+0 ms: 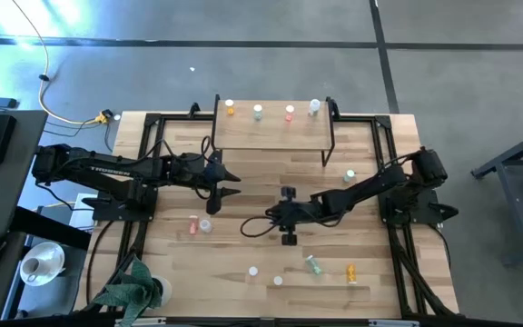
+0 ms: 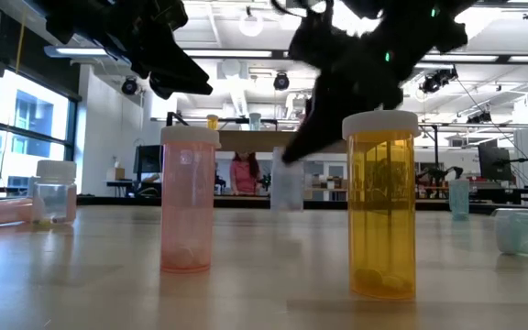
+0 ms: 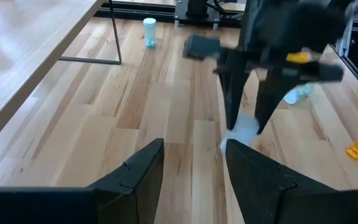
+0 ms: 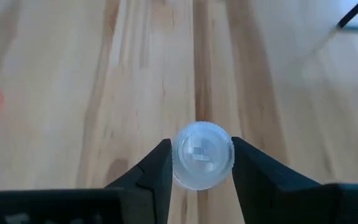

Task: Pick and place medicine bottles onto shelf by color
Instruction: Put the right white pill bottle on the shelf, then put the bottom pink pill bottle on the shelf

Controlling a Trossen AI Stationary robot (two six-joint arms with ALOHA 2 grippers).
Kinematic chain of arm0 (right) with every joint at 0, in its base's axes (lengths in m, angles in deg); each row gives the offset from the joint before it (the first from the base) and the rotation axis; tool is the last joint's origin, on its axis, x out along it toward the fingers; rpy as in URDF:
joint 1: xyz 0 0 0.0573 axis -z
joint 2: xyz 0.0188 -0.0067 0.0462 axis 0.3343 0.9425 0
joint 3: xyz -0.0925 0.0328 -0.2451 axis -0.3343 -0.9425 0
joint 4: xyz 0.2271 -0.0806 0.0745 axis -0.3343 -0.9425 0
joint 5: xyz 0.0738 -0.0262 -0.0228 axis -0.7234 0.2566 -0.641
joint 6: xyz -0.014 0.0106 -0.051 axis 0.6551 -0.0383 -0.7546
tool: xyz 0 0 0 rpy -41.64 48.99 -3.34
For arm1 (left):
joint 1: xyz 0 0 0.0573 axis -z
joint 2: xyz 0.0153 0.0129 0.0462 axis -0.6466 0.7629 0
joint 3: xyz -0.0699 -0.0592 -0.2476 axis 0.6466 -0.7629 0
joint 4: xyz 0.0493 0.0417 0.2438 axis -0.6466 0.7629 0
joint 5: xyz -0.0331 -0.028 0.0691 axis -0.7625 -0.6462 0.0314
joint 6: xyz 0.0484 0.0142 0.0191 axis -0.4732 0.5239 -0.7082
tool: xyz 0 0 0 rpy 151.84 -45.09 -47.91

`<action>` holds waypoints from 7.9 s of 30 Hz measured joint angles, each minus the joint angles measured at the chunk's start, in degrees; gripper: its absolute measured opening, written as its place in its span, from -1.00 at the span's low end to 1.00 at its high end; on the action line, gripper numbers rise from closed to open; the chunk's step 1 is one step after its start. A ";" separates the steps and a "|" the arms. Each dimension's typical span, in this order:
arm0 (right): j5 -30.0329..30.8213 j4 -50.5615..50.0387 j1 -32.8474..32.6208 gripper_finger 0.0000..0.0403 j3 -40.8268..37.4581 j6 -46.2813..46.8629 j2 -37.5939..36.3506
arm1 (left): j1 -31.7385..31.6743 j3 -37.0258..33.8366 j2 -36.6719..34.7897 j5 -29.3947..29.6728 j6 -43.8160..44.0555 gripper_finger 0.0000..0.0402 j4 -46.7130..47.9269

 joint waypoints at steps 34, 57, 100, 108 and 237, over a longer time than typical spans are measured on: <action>41.15 -10.59 9.91 -0.40 0.00 -13.62 -35.67 | 0.00 0.00 0.00 -0.02 -0.02 -0.19 0.83; 12.52 -24.05 36.39 -0.39 0.00 9.06 -31.96 | -0.02 0.00 0.00 -0.02 0.00 -0.19 0.83; 5.49 -27.82 42.05 -0.32 4.07 10.86 -24.40 | -0.02 0.00 0.00 -0.02 0.00 -0.19 0.99; 5.31 -26.39 42.01 -0.11 3.93 9.79 -24.29 | -0.02 0.00 -0.02 -0.02 0.00 -0.19 0.99; 26.58 -15.24 -3.28 -0.09 -15.67 22.55 -42.30 | 30.75 11.08 39.39 2.58 4.52 0.12 -21.81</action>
